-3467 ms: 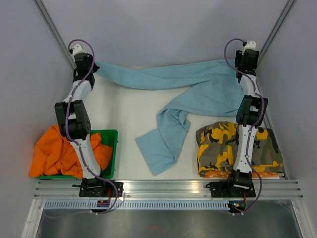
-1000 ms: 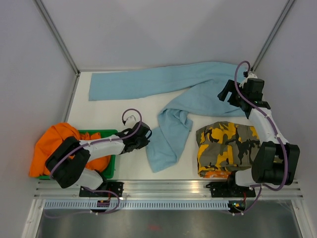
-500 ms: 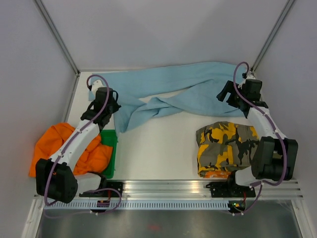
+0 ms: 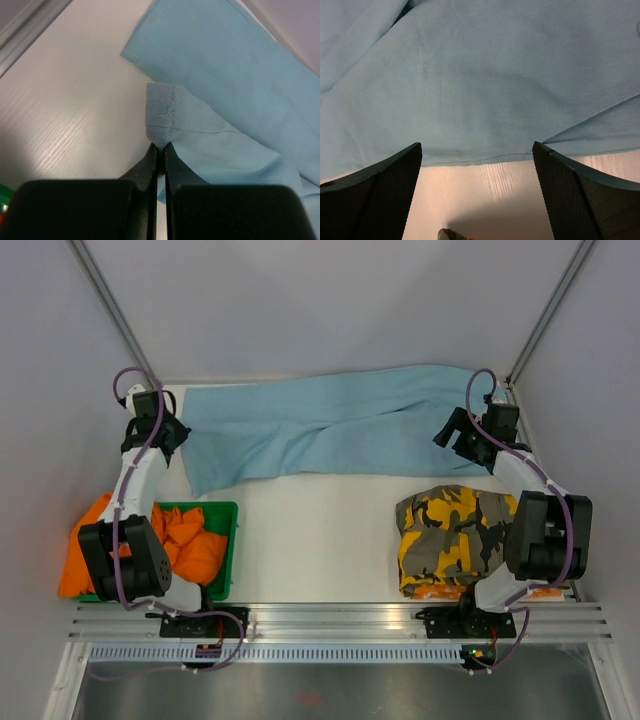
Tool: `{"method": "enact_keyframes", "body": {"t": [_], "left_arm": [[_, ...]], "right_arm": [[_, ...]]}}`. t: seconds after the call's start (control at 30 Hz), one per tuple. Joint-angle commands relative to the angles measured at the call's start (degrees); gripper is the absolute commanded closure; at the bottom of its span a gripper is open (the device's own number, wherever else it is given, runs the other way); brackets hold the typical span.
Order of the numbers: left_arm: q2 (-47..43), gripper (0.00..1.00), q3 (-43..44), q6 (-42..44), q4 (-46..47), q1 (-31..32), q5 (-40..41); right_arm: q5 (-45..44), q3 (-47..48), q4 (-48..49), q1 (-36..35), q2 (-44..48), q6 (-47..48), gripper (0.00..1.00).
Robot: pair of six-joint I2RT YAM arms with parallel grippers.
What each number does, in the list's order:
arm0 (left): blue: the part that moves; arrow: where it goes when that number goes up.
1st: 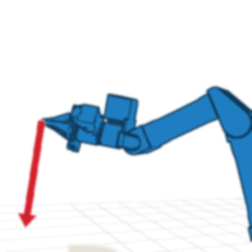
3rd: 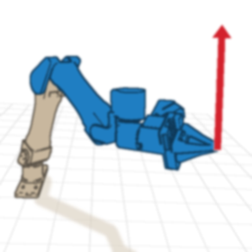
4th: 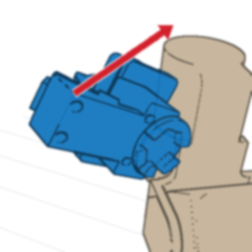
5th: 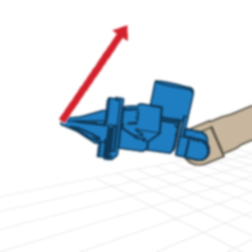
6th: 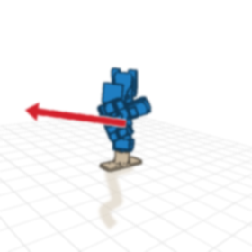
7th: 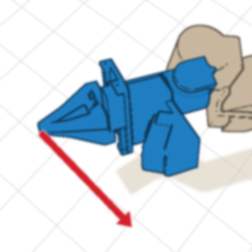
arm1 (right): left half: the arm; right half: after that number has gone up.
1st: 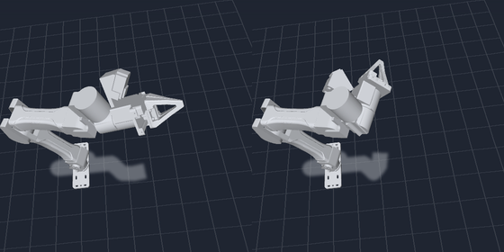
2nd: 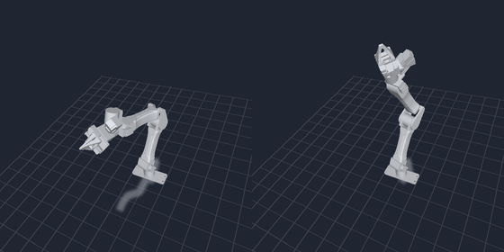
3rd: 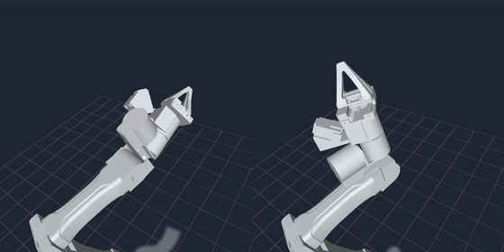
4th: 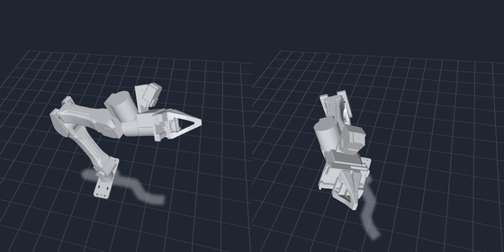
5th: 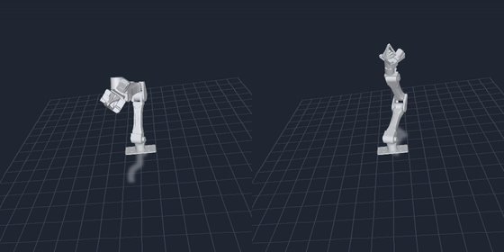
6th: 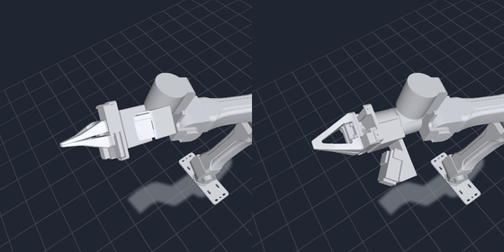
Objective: Fold and stack the trousers
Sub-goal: Flatten the trousers out
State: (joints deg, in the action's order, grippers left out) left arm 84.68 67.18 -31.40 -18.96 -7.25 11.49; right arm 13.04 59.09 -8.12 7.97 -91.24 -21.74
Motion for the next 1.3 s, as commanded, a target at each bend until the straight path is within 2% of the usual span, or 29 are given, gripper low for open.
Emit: {"method": "enact_keyframes", "body": {"t": [0.0, 0.07, 0.2, 0.33, 0.4, 0.53, 0.67, 0.77, 0.87, 1.03, 1.07, 1.13, 1.27], "left_arm": [[1.27, 0.98, 3.4, 2.74, -4.58, -5.83, -4.44], [1.45, 0.98, 2.79, 3.09, -4.77, -8.47, -6.37], [3.55, 0.98, 4.71, 9.31, -6.08, -10.42, -7.96], [9.0, 0.98, 10.6, 12.76, -14.42, -12.7, -7.53], [11.2, 0.98, 12.89, 14.25, -15.49, -14.19, -8.76], [12.96, 0.98, 15.35, 16.1, -14.88, -14.29, -7.71], [14.8, 0.98, 16.05, 16.9, -11.02, -14.46, -7.27], [17.87, 0.98, 18.16, 18.38, -9.17, -14.38, -5.0], [23.14, 0.98, 23.95, 19.44, -11.97, -14.38, -3.06], [27.81, 0.98, 25.46, 19.01, -11.98, -14.38, -5.86], [28.34, 0.98, 25.37, 18.74, -11.89, -14.38, -6.47], [29.74, 0.98, 25.37, 18.3, -11.8, -14.38, -7.26], [31.41, 0.98, 25.37, 16.46, -12.76, -14.29, -6.49]], "right_arm": [[-1.17, 2.17, 1.44, -0.23, -1.39, 0.73, 0.02], [-1.35, 2.26, 1.09, -0.23, -1.92, 0.91, 0.02], [-2.92, 3.13, 0.48, -0.23, -2.97, 2.04, 0.02], [-9.24, 6.99, -3.99, -0.23, -5.08, 4.42, 0.02], [-11.27, 10.07, -5.41, -0.23, -6.84, 6.08, 0.03], [-12.24, 13.15, -4.46, -0.14, -10.7, 7.85, 0.1], [-14.87, 17.53, -6.37, -0.23, -17.63, 9.08, 0.11], [-14.54, 18.17, -7.52, -0.15, -20.73, 9.34, 0.2], [-14.36, 16.5, -7.26, -0.23, -21.87, 8.82, 0.23], [-15.5, 13.86, -7.52, -0.23, -22.49, 9.34, 0.3], [-15.76, 13.69, -8.05, -0.15, -22.58, 9.87, 0.35], [-16.73, 12.64, -9.1, -0.23, -22.58, 9.96, 0.39], [-16.38, 8.6, -9.46, -0.23, -20.82, 8.56, 0.56]]}}
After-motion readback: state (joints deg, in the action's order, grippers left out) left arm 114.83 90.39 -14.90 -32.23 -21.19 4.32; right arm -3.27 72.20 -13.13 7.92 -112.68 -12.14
